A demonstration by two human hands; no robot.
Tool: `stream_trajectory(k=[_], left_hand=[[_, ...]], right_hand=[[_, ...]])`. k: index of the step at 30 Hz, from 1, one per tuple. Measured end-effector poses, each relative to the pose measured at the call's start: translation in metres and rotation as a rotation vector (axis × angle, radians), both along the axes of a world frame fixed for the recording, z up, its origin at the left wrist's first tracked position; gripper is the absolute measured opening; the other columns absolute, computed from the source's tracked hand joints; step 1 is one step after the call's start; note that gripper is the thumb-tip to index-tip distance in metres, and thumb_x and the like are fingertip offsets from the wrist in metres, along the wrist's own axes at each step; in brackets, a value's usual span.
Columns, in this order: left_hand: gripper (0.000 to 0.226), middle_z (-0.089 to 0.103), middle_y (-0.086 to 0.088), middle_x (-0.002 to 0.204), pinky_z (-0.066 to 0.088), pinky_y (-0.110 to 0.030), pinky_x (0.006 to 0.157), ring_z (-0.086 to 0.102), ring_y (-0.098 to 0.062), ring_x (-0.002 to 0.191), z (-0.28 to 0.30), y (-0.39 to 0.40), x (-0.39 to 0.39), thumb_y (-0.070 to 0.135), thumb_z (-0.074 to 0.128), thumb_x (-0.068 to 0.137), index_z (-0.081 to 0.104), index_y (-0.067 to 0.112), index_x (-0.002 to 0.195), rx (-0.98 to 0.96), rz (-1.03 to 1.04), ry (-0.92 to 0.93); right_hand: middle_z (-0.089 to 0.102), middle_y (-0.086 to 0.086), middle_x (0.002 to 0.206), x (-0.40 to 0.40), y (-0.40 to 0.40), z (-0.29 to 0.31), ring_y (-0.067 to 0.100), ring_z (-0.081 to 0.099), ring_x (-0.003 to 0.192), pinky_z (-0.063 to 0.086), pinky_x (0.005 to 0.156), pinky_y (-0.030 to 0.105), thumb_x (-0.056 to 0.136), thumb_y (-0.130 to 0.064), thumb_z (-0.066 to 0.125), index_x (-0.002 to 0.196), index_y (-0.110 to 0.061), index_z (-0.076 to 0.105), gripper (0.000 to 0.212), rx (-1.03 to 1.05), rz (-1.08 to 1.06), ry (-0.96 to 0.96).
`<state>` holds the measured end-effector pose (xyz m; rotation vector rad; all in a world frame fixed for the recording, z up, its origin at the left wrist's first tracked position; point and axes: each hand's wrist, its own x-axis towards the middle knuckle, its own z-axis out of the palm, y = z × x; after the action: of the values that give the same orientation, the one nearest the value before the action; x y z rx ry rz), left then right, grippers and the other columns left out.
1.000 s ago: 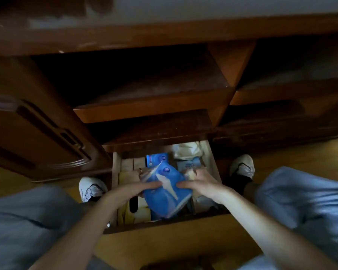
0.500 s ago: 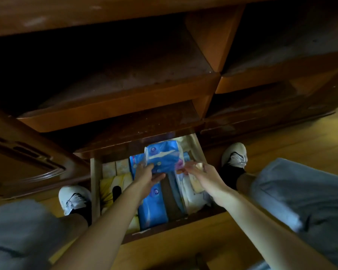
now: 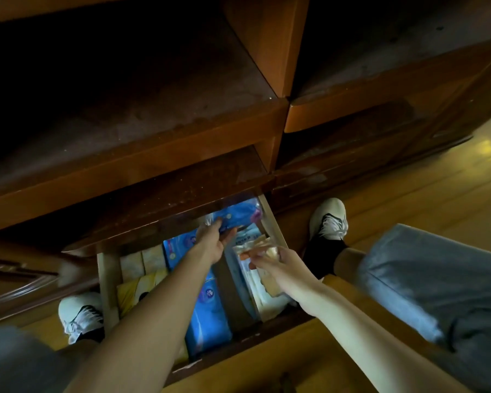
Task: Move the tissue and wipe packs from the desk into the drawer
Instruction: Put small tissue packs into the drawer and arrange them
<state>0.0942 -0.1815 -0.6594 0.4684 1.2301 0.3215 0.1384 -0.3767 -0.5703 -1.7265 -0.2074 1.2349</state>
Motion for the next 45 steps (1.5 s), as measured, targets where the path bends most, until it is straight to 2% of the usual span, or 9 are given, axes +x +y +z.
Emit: stream_trajectory(k=[4,7,10,14,21,31,36,39,45], left_hand=[[0.008,0.069,-0.014,0.094,0.057,-0.025,0.045,0.073,-0.020,0.057,-0.011,0.011,0.011,0.009,0.065,0.097,0.057,0.010,0.095,0.155,-0.072,0.179],[0.006,0.066,-0.013,0.106,0.057,-0.023,0.048,0.072,-0.026,0.080,-0.014,0.011,0.020,0.015,0.060,0.100,0.058,0.012,0.105,0.226,-0.126,0.236],[0.040,0.061,-0.015,0.126,0.057,-0.040,0.081,0.064,-0.037,0.113,-0.018,0.007,0.022,0.027,0.061,0.099,0.056,0.004,0.130,0.504,-0.339,0.440],[0.089,0.033,-0.020,0.147,0.047,-0.047,0.087,0.056,-0.043,0.112,-0.017,-0.002,0.010,0.054,0.066,0.087,0.025,0.009,0.152,0.798,-0.611,0.856],[0.055,0.064,-0.013,0.130,0.053,-0.042,0.096,0.063,-0.031,0.115,-0.018,0.008,0.015,0.042,0.070,0.088,0.058,0.010,0.131,0.700,-0.536,0.608],[0.033,0.064,-0.020,0.123,0.046,-0.039,0.081,0.062,-0.038,0.111,-0.017,0.009,0.013,0.026,0.041,0.106,0.056,0.004,0.127,0.563,-0.259,0.632],[0.038,0.052,-0.018,0.144,0.045,-0.038,0.097,0.054,-0.035,0.128,-0.008,-0.003,0.024,0.022,0.038,0.108,0.043,0.005,0.142,0.457,-0.138,0.459],[0.042,0.047,-0.019,0.148,0.041,-0.042,0.109,0.048,-0.035,0.133,-0.011,-0.002,0.029,0.023,0.039,0.108,0.037,0.004,0.145,0.468,-0.187,0.491],[0.069,0.041,-0.026,0.146,0.042,-0.047,0.099,0.048,-0.039,0.127,-0.020,0.000,0.021,0.045,0.044,0.100,0.030,-0.002,0.149,0.731,-0.701,0.874]], right_hand=[[0.077,-0.008,0.090,0.006,-0.003,-0.004,0.007,0.071,0.086,0.049,0.076,0.025,0.093,-0.033,0.070,0.097,-0.024,0.077,0.012,0.013,0.002,-0.006],[0.074,-0.007,0.084,0.006,0.001,-0.007,0.008,0.067,0.077,0.048,0.068,0.025,0.091,-0.034,0.071,0.098,-0.023,0.077,0.014,-0.014,0.007,-0.013],[0.076,-0.007,0.096,0.003,0.006,-0.007,0.006,0.069,0.082,0.046,0.068,0.021,0.089,-0.037,0.071,0.100,-0.026,0.076,0.016,-0.016,0.039,-0.042],[0.075,-0.010,0.102,-0.001,0.010,-0.007,0.004,0.067,0.091,0.047,0.065,0.008,0.089,-0.038,0.070,0.099,-0.027,0.076,0.015,-0.014,0.049,-0.051],[0.074,-0.027,0.090,-0.005,0.016,-0.003,-0.014,0.066,0.083,0.042,0.059,-0.003,0.096,-0.025,0.069,0.106,-0.022,0.074,0.012,0.027,0.025,0.012],[0.068,-0.028,0.073,-0.005,0.019,-0.008,-0.014,0.062,0.070,0.039,0.053,-0.001,0.094,-0.027,0.069,0.098,-0.018,0.072,0.010,-0.013,0.077,-0.059],[0.068,-0.029,0.072,-0.005,0.019,-0.009,-0.016,0.061,0.068,0.040,0.054,-0.002,0.093,-0.026,0.069,0.101,-0.013,0.072,0.016,-0.012,0.071,-0.048],[0.067,-0.028,0.071,-0.005,0.019,-0.007,-0.015,0.061,0.066,0.041,0.052,0.000,0.093,-0.028,0.069,0.101,-0.015,0.072,0.015,-0.015,0.076,-0.052],[0.064,-0.038,0.080,-0.005,0.020,-0.002,-0.020,0.060,0.074,0.040,0.049,0.000,0.092,-0.034,0.068,0.101,-0.026,0.069,0.012,-0.036,0.101,-0.055]])
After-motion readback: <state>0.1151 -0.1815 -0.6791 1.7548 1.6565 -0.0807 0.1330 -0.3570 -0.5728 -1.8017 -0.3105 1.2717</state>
